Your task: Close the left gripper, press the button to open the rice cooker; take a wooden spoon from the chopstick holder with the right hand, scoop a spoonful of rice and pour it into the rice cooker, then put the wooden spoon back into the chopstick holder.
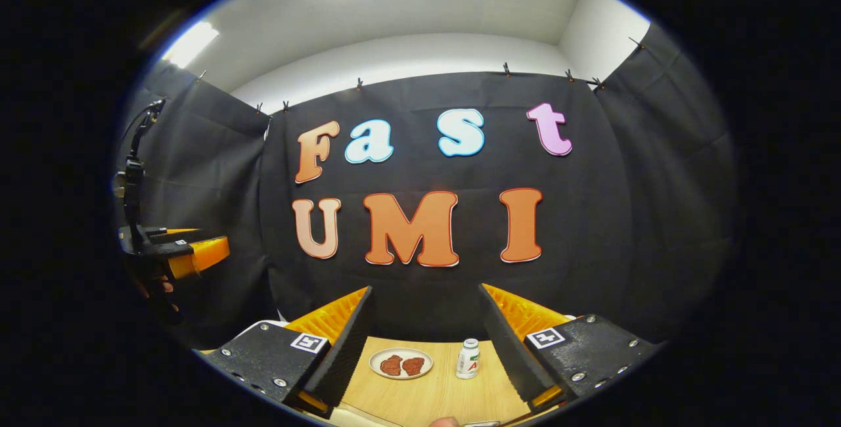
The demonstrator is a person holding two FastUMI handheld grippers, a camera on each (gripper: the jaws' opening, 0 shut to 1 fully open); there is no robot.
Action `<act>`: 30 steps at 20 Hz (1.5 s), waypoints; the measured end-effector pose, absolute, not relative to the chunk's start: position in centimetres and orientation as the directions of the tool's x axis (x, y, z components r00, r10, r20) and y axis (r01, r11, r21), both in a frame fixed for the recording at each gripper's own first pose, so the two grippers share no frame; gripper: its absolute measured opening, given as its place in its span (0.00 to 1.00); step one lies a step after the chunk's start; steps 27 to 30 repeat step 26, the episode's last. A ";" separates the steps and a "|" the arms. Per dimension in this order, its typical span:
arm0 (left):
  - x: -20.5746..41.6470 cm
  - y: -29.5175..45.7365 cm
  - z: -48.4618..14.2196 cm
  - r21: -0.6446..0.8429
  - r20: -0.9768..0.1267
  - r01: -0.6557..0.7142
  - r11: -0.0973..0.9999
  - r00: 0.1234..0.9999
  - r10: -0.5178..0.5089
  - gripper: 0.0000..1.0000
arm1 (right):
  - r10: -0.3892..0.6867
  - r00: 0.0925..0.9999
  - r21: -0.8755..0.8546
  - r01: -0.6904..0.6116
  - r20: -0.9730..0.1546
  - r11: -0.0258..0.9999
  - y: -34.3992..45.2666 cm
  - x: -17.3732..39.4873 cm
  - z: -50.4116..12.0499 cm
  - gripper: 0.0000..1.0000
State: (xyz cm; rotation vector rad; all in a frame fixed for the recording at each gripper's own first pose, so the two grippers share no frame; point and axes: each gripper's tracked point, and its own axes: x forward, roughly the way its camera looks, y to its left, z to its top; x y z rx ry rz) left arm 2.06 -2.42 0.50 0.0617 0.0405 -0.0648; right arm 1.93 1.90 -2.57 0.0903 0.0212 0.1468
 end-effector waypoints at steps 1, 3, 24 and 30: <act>1.6 -2.7 0.6 0.058 -0.032 0.070 0.996 0.997 -0.068 0.93 | 0.148 0.989 0.079 -0.147 -0.009 0.986 2.1 1.8 -2.5 0.94; 0.5 -3.1 0.4 0.045 -0.016 0.079 0.996 0.997 -0.078 1.00 | 0.154 0.988 0.068 -0.154 -0.005 0.986 2.6 1.3 -2.5 0.94; -1.1 -2.9 -0.1 0.033 -0.018 0.057 0.998 0.998 -0.056 1.00 | 0.169 0.986 0.039 -0.169 0.002 0.985 4.1 -0.6 -1.6 0.95; -1.1 -2.8 -0.4 0.033 -0.027 0.052 0.998 0.998 -0.052 1.00 | 0.173 0.985 0.036 -0.172 -0.009 0.984 4.2 -0.6 -1.8 0.95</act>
